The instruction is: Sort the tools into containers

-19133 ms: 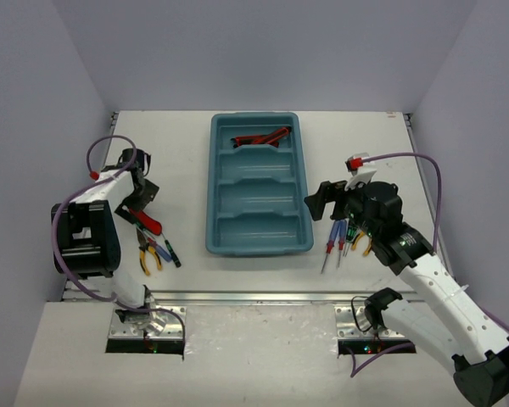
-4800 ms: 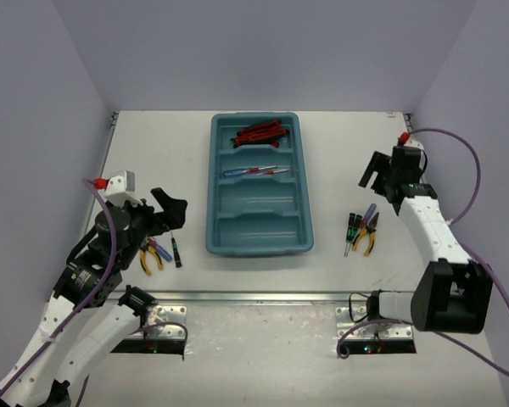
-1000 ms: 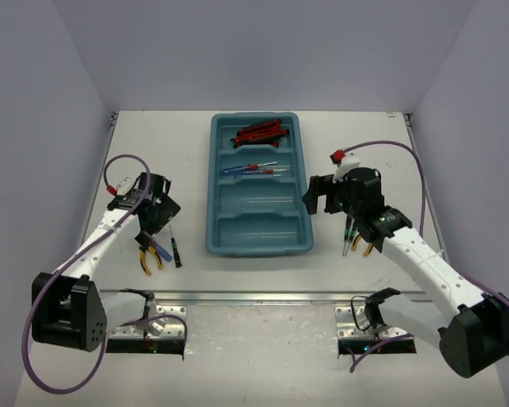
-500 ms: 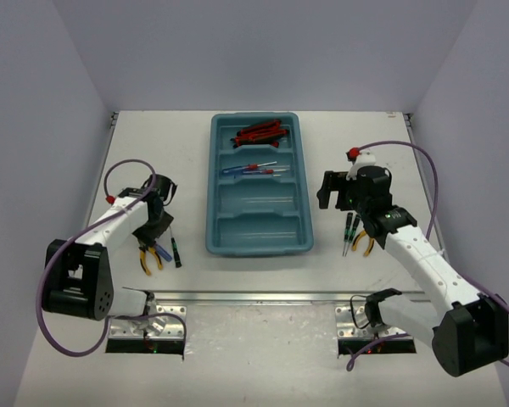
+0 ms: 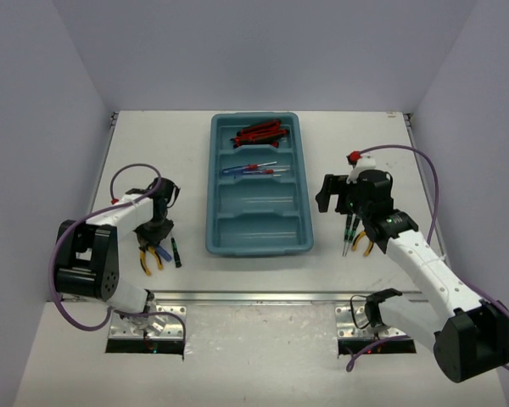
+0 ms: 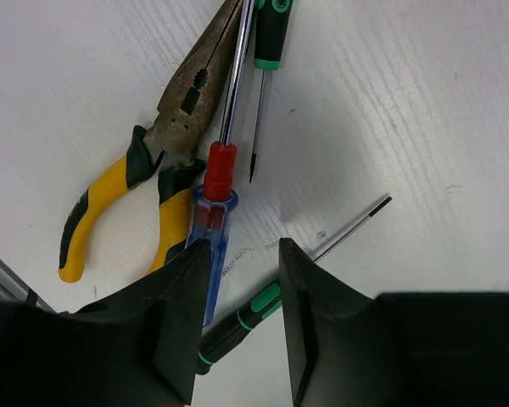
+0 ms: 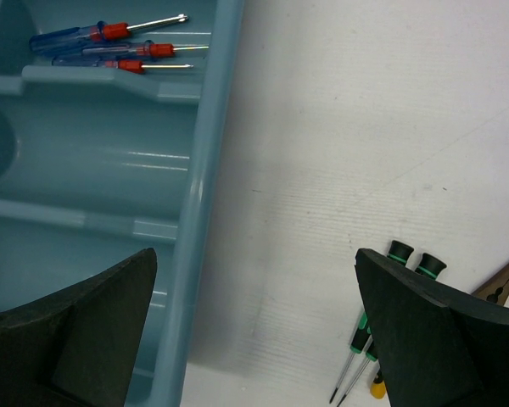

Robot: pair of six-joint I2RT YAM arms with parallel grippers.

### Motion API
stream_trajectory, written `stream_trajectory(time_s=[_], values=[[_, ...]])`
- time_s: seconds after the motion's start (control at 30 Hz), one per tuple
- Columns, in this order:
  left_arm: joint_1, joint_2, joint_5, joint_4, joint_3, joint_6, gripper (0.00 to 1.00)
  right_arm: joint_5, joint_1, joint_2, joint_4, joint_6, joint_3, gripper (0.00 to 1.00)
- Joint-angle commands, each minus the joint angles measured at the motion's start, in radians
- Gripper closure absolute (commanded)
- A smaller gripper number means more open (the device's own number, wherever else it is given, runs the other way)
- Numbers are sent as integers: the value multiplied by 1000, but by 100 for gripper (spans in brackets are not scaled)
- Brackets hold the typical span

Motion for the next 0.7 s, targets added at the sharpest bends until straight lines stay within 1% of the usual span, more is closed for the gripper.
stream_trajectory(time_s=[0.0, 0.13, 0.23, 0.47, 0.67], values=[[13, 26, 7, 69, -37, -13, 66, -4, -2, -4, 61, 11, 3, 1], [13, 31, 25, 82, -54, -8, 66, -12, -2, 10, 61, 18, 1, 1], [13, 16, 20, 59, -60, -10, 66, -16, -2, 6, 66, 21, 0, 1], [13, -97, -44, 12, -90, -45, 64, -34, -2, 19, 87, 21, -7, 1], [13, -108, -62, -5, -95, -56, 63, -31, -2, 17, 82, 22, -5, 1]])
